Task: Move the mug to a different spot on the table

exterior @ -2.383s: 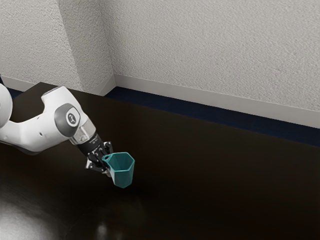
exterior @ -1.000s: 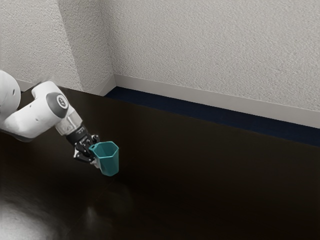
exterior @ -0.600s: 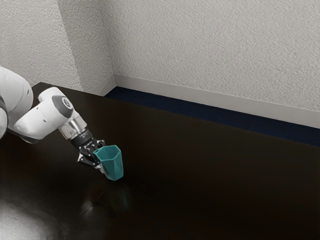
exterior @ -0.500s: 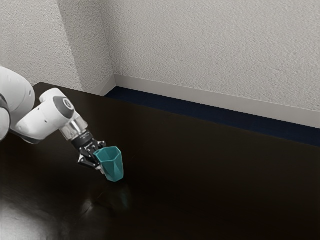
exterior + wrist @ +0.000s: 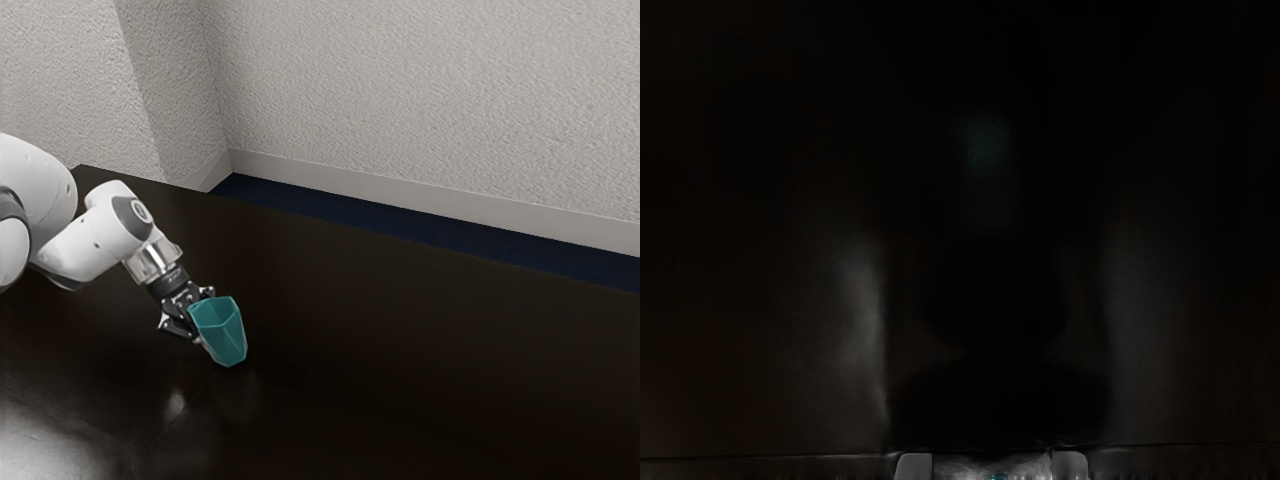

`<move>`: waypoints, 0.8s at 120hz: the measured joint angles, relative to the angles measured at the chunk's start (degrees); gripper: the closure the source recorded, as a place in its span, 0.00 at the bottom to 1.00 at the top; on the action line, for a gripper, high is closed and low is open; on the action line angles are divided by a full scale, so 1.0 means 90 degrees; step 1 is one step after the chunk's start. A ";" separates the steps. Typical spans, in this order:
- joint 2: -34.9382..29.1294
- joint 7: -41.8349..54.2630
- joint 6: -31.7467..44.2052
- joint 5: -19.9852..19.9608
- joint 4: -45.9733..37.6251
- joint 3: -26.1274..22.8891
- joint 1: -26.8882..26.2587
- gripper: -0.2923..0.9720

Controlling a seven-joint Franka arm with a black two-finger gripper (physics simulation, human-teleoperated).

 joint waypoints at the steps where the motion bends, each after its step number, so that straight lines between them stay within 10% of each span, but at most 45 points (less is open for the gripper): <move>1: 0.0000 0.0005 0.0000 0.0001 0.0007 -0.0001 -0.0002 0.85; 96: -0.0008 0.0415 0.0119 -0.0064 0.0106 -0.0014 0.0000 0.45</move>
